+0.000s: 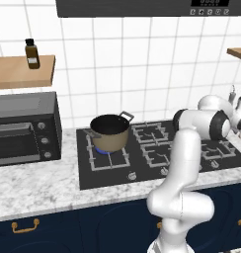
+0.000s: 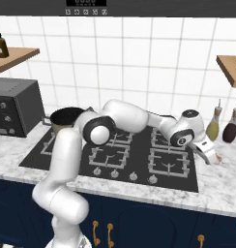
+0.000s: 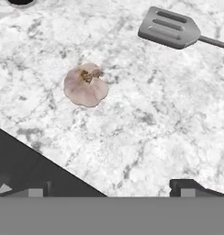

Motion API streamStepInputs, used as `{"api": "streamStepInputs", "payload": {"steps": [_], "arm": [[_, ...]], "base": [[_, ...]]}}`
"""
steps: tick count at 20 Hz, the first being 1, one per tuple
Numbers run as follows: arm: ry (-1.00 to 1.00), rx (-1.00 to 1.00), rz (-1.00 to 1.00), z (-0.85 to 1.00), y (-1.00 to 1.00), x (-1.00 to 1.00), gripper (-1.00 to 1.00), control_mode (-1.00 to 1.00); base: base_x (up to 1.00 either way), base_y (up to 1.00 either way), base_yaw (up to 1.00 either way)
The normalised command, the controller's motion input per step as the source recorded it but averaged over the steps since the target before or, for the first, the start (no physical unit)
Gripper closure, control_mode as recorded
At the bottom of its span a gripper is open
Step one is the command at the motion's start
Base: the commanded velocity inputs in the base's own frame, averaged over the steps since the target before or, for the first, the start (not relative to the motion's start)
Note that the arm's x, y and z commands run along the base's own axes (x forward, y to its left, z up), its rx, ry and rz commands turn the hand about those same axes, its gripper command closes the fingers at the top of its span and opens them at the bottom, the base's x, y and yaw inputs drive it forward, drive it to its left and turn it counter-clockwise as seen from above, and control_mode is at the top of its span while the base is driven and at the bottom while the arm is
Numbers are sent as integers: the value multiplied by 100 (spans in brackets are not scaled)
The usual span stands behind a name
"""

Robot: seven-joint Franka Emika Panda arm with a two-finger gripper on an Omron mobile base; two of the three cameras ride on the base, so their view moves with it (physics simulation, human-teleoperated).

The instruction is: Put the avocado and garlic in the pot. Retrieve the spatula and lightly stir the vegetables in the pot.

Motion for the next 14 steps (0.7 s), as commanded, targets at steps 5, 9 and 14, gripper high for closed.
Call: {"api": "streamStepInputs", "payload": {"steps": [5, 9, 14], "arm": [[-9, -9, 5, -42, -19, 20, -100, -100], [-8, -12, 3, -39, -12, 21, -100, -100], [-8, -9, 4, -27, -14, 23, -100, -100]], "base": [[0, 0, 0], [0, 0, 0], [0, 0, 0]]}}
